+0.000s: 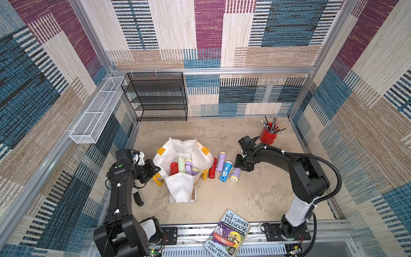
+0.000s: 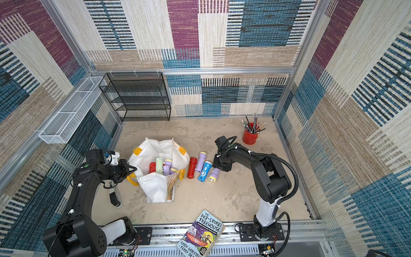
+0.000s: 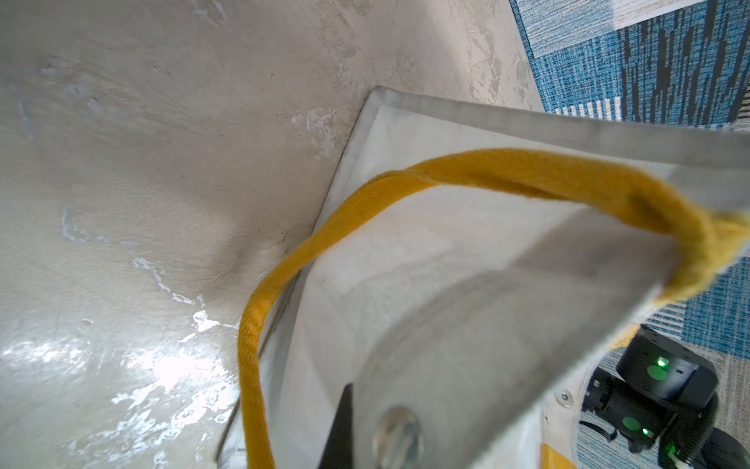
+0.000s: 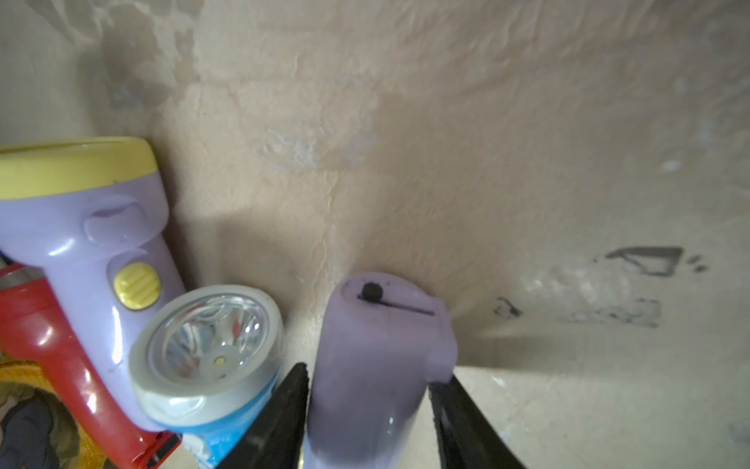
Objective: Put the flashlights into the tote bags
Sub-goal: Pick up the flashlight from the center of the board.
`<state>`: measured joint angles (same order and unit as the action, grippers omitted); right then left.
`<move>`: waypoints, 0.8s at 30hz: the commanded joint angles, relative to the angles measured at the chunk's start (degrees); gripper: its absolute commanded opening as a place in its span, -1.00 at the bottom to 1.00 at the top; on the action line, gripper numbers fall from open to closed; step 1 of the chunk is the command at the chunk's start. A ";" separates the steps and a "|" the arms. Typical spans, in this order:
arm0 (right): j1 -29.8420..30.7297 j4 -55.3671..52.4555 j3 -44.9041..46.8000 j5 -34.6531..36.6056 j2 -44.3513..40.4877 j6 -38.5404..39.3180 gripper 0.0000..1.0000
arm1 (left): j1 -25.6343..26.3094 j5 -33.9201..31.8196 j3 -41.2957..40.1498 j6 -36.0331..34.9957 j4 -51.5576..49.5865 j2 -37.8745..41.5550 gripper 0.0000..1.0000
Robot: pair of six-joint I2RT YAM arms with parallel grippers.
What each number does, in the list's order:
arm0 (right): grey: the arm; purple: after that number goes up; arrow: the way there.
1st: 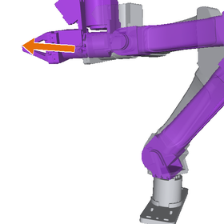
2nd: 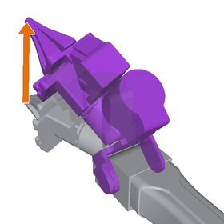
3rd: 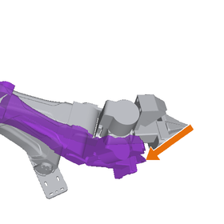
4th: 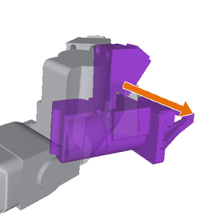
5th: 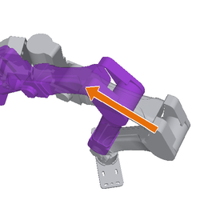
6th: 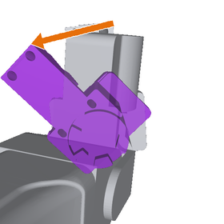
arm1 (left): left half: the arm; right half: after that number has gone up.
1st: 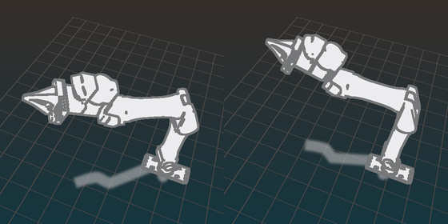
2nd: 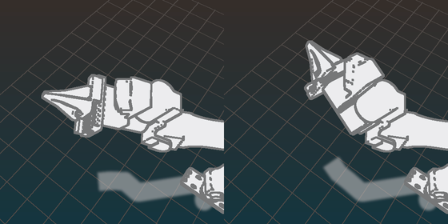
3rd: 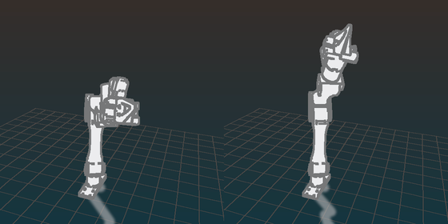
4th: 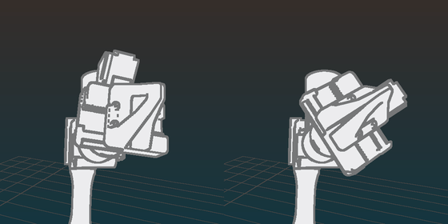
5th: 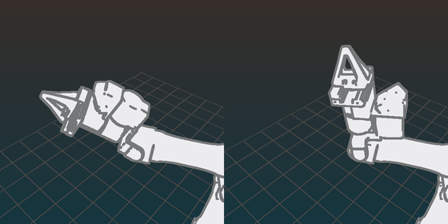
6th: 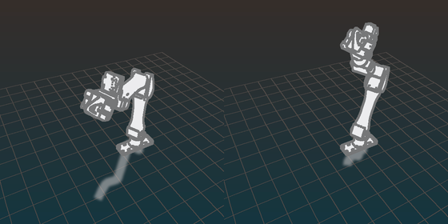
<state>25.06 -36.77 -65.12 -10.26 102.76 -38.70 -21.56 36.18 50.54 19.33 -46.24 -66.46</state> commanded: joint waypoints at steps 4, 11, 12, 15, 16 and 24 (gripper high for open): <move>0.08 0.48 0.46 0.32 0.00 0.18 0.01 | 0.03 0.53 0.26 -0.44 -0.27 -0.34 -1.00; -0.01 0.22 0.36 1.95 0.73 1.21 -0.02 | 0.03 0.73 0.26 -0.44 -0.26 -0.51 -1.00; 0.00 0.13 0.43 2.16 1.01 1.49 -0.02 | 0.05 0.69 0.23 -0.46 -0.32 -0.51 -1.00; -0.10 -0.14 0.67 3.22 1.62 2.45 -0.03 | 0.03 0.59 0.26 -0.44 -0.34 -0.50 -1.00; -0.10 -0.29 0.75 3.82 1.81 2.81 -0.04 | 0.03 0.64 0.26 -0.44 -0.34 -0.52 -1.00; -0.19 -0.10 1.81 5.21 2.92 5.19 -0.11 | 0.05 0.55 0.26 -0.35 -0.31 -0.47 -1.00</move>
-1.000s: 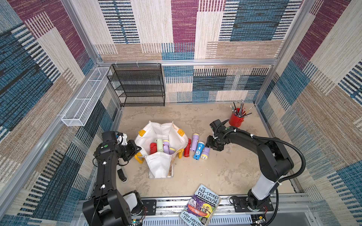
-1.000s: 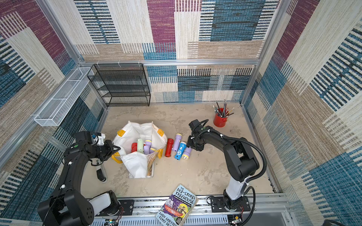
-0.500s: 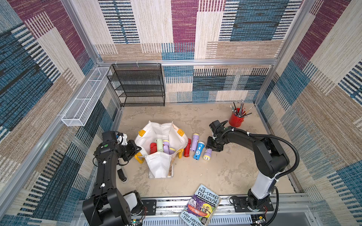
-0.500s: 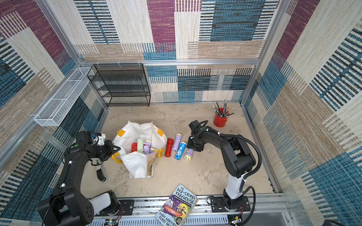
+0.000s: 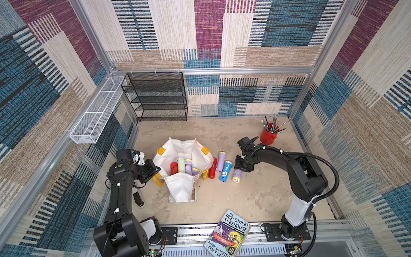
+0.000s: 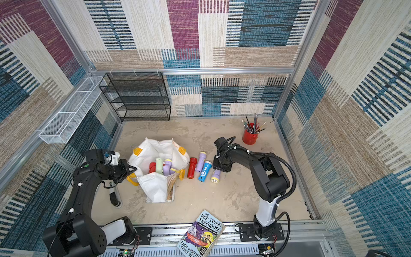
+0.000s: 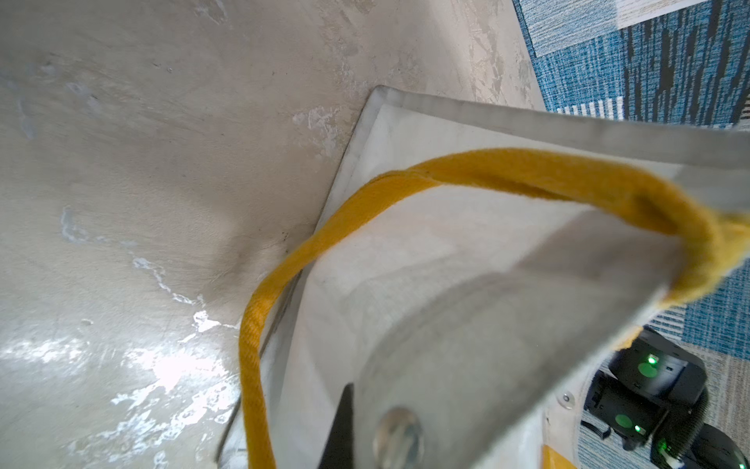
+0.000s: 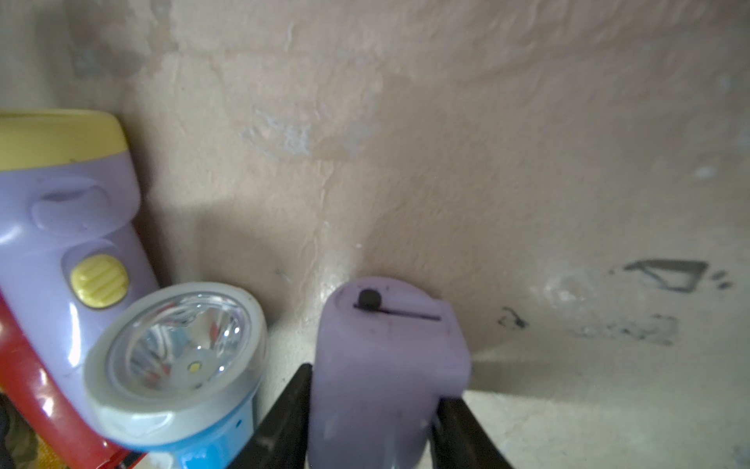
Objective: Put the flashlights into the tote bags
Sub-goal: Pick up the flashlight from the center of the board.
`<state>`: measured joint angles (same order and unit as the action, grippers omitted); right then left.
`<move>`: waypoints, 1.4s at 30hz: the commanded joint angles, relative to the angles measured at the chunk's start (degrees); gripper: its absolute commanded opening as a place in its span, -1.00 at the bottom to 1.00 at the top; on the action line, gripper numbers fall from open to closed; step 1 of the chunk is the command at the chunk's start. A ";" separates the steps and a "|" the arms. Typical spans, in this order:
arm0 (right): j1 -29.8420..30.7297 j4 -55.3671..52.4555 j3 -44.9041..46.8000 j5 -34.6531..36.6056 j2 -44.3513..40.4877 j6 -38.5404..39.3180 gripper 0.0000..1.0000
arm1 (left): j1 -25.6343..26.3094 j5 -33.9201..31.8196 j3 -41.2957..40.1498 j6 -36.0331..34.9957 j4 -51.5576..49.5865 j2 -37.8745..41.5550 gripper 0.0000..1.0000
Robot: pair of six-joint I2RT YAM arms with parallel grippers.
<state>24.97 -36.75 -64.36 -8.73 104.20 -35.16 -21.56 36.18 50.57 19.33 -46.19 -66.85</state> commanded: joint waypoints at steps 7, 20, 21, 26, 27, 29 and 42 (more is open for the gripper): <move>-0.10 -1.10 -0.10 3.51 0.09 5.17 -0.19 | 0.03 0.55 0.15 -0.35 -0.39 -0.11 -1.00; -0.10 -7.55 -7.07 4.33 -6.64 10.88 -0.24 | 0.05 0.55 0.23 -0.26 -0.39 0.05 -1.00; -0.10 -8.11 -8.54 4.00 -7.22 11.11 -0.24 | 0.03 0.63 0.23 -0.26 -0.39 0.01 -1.00; -0.10 -10.20 -16.43 1.80 -8.32 11.25 -0.23 | 0.03 0.72 0.23 -0.18 -0.22 0.05 -1.00; -0.01 -10.14 -18.00 0.31 -8.27 10.98 -0.24 | 0.03 0.68 0.23 -0.13 -0.18 0.13 -1.00; 0.20 -9.09 -20.84 -3.01 -8.30 9.92 -0.25 | 0.10 0.68 0.23 -0.08 -0.06 0.06 -1.00; 11.88 -11.50 -50.92 -6.29 3.95 10.28 -0.28 | 0.03 0.97 0.41 -0.08 -0.10 -0.11 -1.00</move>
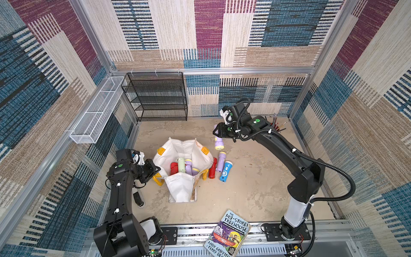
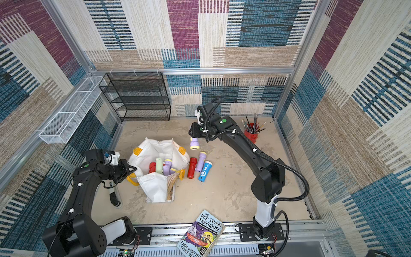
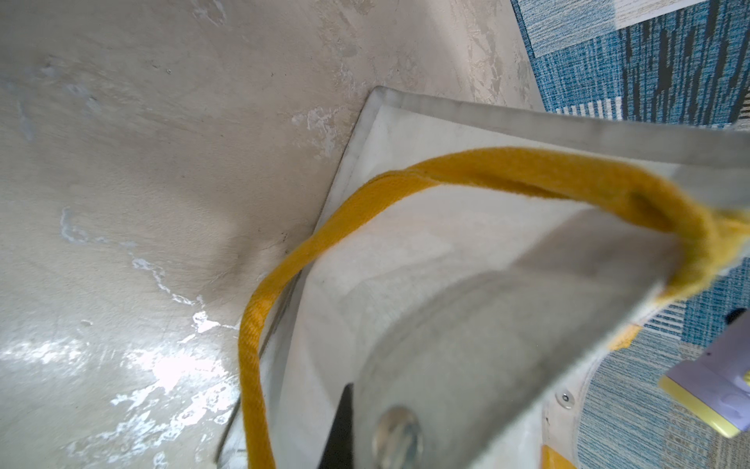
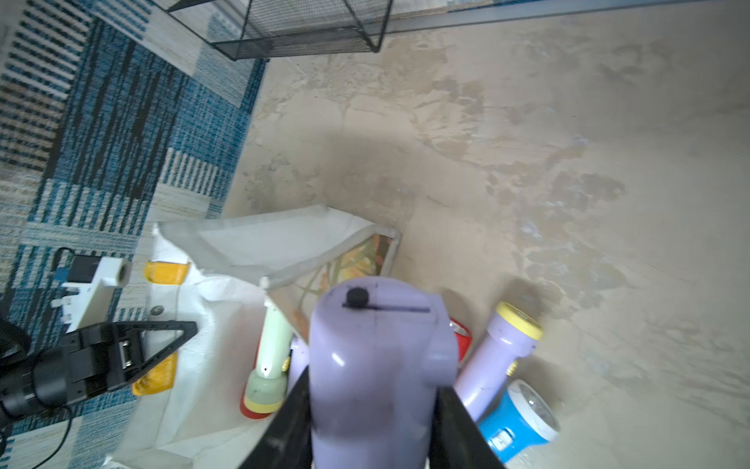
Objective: Put the flashlights into the tote bags
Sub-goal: Pick up the flashlight from the center of the board, then place the flashlight in the canvas bag.
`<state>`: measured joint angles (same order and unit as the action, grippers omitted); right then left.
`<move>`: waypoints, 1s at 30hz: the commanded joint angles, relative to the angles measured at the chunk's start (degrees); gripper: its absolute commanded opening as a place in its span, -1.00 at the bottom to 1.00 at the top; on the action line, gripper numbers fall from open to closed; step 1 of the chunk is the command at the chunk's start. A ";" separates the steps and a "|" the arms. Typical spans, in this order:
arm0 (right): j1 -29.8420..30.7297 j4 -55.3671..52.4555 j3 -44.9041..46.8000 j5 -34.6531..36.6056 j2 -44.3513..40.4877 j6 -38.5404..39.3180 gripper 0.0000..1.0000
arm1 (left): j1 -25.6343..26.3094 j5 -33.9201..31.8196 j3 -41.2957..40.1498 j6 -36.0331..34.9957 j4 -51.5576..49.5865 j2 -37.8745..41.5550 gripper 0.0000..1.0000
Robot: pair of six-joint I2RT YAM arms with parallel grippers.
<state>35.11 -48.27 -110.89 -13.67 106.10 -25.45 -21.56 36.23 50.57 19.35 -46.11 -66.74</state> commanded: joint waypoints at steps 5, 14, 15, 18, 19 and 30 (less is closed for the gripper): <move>6.96 0.51 -17.51 -3.78 10.95 2.15 -0.25 | 0.05 0.94 0.32 -0.11 -0.12 -0.35 -1.00; 12.86 -0.34 -26.58 -5.94 21.18 5.73 -0.24 | 0.03 1.25 0.58 -0.28 -0.19 -0.58 -1.00; 13.33 -0.49 -26.05 -5.55 21.40 6.10 -0.24 | 0.03 1.37 0.59 -0.28 -0.08 -0.62 -1.00; 15.22 0.35 -22.98 -4.20 21.19 7.13 -0.24 | 0.03 1.34 0.53 -0.28 -0.16 -0.66 -1.00; 15.82 1.32 -21.57 -4.32 21.03 7.30 -0.24 | 0.03 1.39 0.55 -0.30 -0.09 -0.67 -1.00; 19.20 4.04 -16.71 -5.30 24.93 4.82 -0.26 | 0.03 1.21 0.39 -0.20 -0.06 -0.56 -1.00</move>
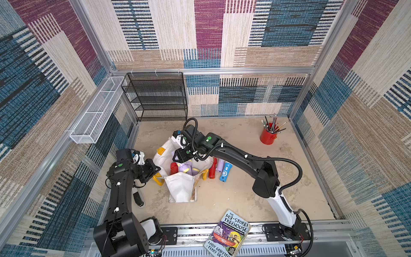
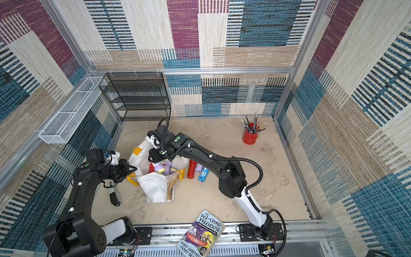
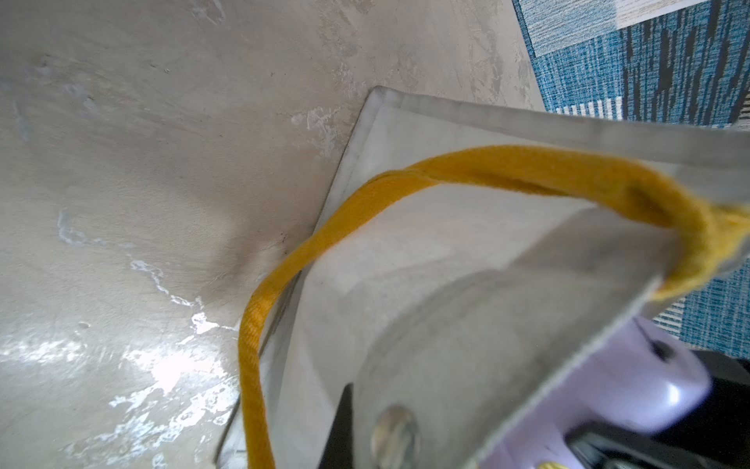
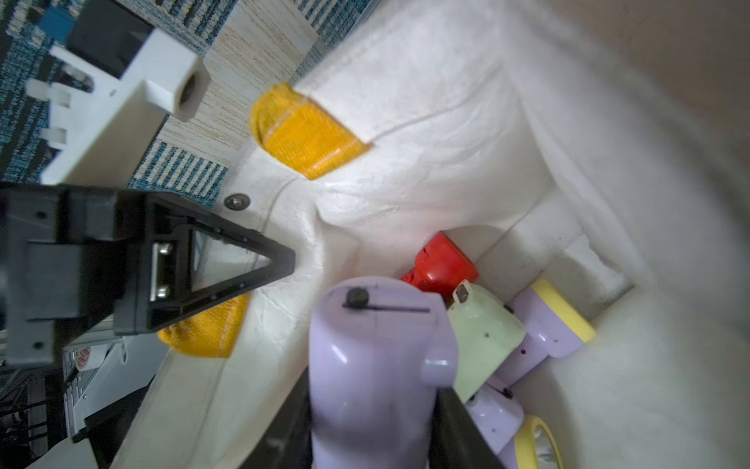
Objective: Put the flashlights into the tote bags
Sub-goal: Place the flashlight in the canvas bag.
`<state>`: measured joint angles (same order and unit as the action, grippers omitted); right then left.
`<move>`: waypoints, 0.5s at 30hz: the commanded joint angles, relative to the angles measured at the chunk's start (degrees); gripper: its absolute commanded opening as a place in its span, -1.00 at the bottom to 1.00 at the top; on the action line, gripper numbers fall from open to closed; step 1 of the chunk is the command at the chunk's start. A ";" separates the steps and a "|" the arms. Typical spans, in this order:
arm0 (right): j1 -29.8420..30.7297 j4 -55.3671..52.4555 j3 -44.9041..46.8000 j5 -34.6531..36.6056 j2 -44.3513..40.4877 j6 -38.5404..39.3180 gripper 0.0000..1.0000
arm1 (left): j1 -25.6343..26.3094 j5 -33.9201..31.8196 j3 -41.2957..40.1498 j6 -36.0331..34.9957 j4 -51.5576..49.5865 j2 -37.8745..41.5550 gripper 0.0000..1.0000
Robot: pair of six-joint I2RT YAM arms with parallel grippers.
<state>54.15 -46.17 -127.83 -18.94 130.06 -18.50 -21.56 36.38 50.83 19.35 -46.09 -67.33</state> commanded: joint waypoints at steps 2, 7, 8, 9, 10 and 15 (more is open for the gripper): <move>0.23 1.54 0.13 0.94 2.12 -3.58 -0.27 | 0.03 1.06 0.06 -0.21 -0.14 0.01 -1.00; 0.39 0.59 0.38 4.61 4.21 -7.56 -0.27 | 0.03 1.06 0.06 -0.19 -0.14 -0.06 -1.00; 0.37 0.54 0.52 5.02 4.53 -8.34 -0.27 | 0.03 1.06 0.07 -0.19 -0.13 -0.09 -1.00; 0.36 0.26 0.65 5.43 4.91 -9.27 -0.27 | 0.03 1.06 0.06 -0.21 -0.09 -0.01 -1.00; 0.39 0.20 0.89 5.43 5.24 -9.92 -0.26 | 0.03 1.06 0.07 -0.19 -0.11 0.05 -1.00; 0.39 -1.23 0.87 6.94 6.56 -11.86 -0.21 | 0.03 1.06 0.06 -0.19 -0.12 -0.08 -1.00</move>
<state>54.70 -42.72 -127.35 -16.16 135.37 -27.29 -21.58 36.34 50.83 19.35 -45.98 -67.35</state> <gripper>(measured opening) 0.402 0.068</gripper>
